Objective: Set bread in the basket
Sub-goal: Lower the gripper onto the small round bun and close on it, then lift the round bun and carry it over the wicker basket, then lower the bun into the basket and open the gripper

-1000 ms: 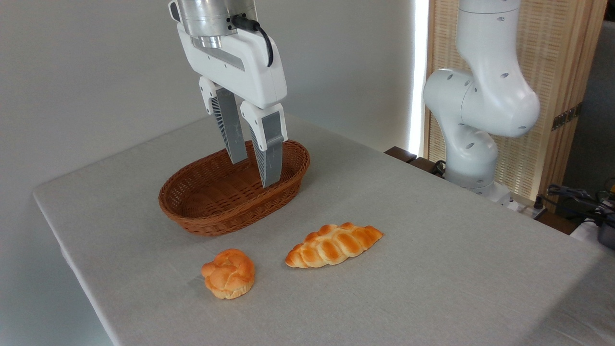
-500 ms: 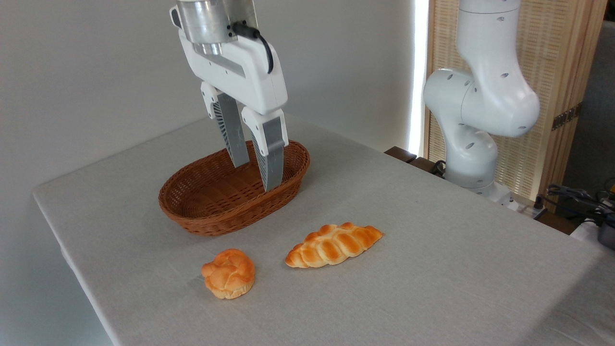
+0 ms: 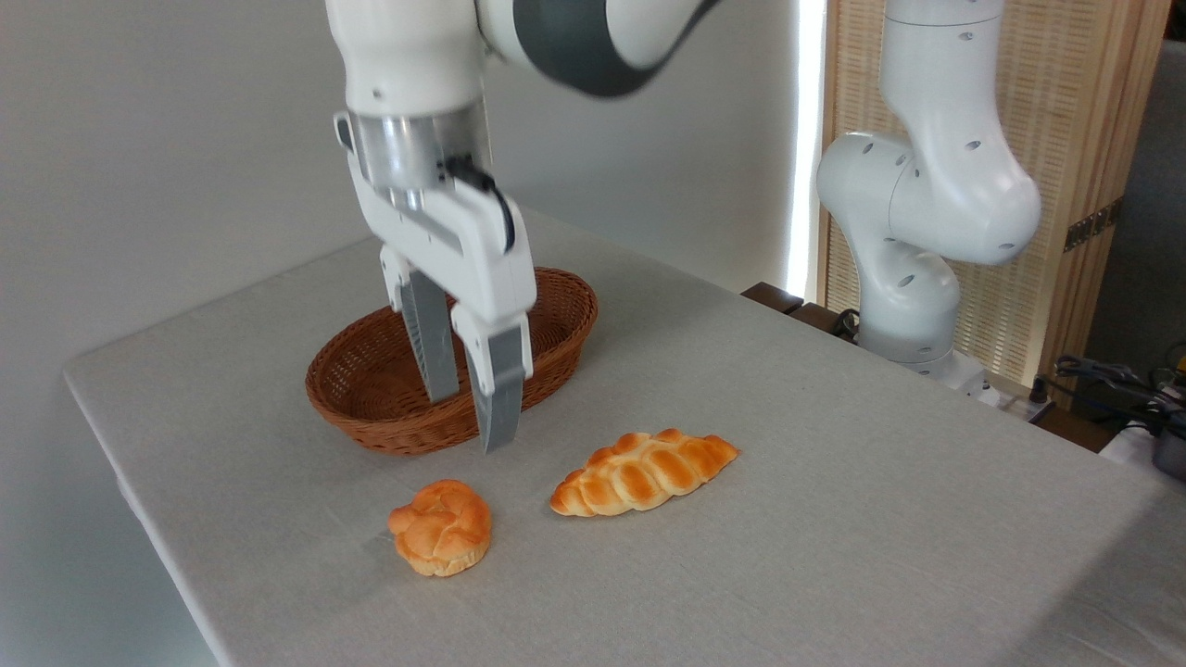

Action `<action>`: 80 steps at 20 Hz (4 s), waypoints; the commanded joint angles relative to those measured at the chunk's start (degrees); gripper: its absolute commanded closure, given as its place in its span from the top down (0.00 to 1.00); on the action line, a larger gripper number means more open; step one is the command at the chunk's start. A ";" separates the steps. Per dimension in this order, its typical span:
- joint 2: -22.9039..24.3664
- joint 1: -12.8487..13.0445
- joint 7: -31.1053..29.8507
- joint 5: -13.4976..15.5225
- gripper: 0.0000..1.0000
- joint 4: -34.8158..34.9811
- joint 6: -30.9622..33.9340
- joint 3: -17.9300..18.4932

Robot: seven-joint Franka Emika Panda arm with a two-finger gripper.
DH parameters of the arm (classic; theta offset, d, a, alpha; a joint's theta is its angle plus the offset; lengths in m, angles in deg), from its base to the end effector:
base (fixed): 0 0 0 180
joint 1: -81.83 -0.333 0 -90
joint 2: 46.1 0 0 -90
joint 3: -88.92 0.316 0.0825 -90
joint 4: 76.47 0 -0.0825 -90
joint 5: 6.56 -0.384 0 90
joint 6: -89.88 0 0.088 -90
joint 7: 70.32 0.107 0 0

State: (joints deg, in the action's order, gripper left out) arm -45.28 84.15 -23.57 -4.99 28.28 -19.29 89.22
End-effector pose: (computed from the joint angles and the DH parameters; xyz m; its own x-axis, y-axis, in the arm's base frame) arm 0.5675 -0.0220 0.5393 0.6612 -0.7457 0.0819 -0.7447 -0.6656 -0.0482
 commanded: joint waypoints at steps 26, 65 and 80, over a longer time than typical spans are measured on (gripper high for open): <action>-9.16 -0.13 3.79 -0.87 0.28 6.70 -15.81 -5.40; -11.09 7.43 -12.81 1.33 0.75 -2.18 -7.01 -17.88; -8.81 6.82 -14.76 0.53 1.00 -3.75 -2.90 -18.32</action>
State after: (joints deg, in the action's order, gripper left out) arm -56.03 91.26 -37.68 -4.24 25.94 -26.13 70.55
